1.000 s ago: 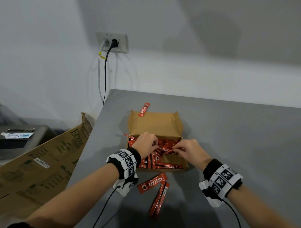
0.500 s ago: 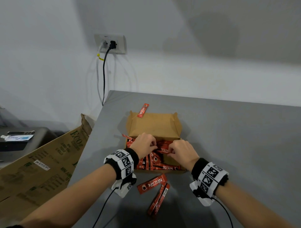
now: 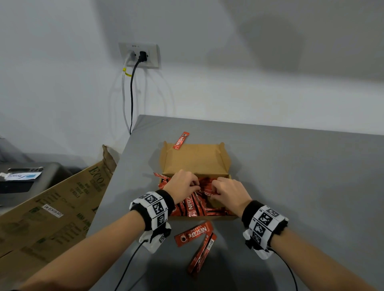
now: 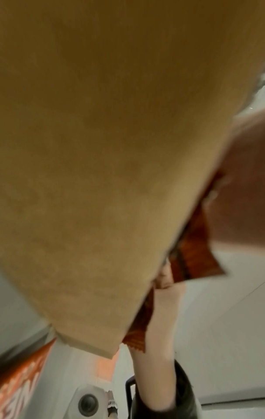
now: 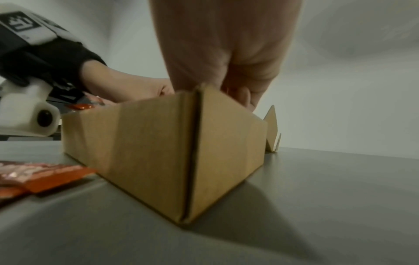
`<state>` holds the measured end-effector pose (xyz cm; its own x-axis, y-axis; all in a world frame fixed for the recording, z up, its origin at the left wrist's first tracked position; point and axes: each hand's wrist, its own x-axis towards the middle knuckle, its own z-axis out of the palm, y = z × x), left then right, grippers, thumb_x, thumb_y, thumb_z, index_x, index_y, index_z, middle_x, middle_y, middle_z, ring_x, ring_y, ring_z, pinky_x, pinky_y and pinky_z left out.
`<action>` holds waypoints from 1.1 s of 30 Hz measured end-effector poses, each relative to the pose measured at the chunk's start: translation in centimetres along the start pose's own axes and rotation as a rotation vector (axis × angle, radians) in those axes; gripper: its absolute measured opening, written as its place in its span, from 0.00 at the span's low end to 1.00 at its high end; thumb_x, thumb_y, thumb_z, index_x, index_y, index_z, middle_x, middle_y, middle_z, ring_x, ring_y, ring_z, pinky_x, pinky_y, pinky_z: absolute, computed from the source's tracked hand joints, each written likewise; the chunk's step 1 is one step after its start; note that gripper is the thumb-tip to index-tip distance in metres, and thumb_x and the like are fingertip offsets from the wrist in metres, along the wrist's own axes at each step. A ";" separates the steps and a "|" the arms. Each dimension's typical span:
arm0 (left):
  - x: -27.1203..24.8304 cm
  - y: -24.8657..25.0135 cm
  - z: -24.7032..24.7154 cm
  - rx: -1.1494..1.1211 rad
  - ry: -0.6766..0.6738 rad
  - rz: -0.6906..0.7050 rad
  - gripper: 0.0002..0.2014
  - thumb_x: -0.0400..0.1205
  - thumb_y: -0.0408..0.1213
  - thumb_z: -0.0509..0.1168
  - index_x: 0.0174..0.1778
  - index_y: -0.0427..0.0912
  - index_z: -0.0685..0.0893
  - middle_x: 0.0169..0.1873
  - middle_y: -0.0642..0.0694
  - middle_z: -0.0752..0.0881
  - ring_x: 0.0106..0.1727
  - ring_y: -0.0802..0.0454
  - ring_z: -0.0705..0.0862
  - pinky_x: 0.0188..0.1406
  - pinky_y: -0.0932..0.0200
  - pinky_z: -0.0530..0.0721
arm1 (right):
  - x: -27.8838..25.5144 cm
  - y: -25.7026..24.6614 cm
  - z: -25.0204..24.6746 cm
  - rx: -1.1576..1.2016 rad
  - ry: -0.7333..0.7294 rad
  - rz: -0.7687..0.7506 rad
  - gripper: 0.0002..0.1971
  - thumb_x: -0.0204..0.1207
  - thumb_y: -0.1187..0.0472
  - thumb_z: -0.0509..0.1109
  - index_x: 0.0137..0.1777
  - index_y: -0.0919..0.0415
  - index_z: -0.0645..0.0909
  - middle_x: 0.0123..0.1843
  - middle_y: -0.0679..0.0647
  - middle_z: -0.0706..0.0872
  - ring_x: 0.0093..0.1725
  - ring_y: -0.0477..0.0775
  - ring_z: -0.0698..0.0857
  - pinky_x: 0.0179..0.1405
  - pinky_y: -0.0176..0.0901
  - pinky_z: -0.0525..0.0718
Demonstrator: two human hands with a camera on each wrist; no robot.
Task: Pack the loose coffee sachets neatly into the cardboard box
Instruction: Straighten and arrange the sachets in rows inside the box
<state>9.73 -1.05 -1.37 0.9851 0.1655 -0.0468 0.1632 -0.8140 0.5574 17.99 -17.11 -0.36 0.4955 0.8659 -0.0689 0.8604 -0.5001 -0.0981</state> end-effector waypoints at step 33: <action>0.2 0.0 0.5 0.162 -0.040 0.016 0.12 0.80 0.45 0.67 0.51 0.41 0.86 0.46 0.44 0.88 0.47 0.49 0.85 0.50 0.51 0.85 | -2.3 0.2 -0.7 -0.084 0.171 0.082 0.15 0.57 0.48 0.82 0.33 0.55 0.82 0.34 0.50 0.83 0.35 0.54 0.84 0.28 0.45 0.80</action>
<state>9.94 -1.31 -1.83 0.9885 0.1322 -0.0740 0.1511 -0.8962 0.4172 17.10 -19.18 0.47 0.5712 0.8150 0.0972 0.8197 -0.5726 -0.0158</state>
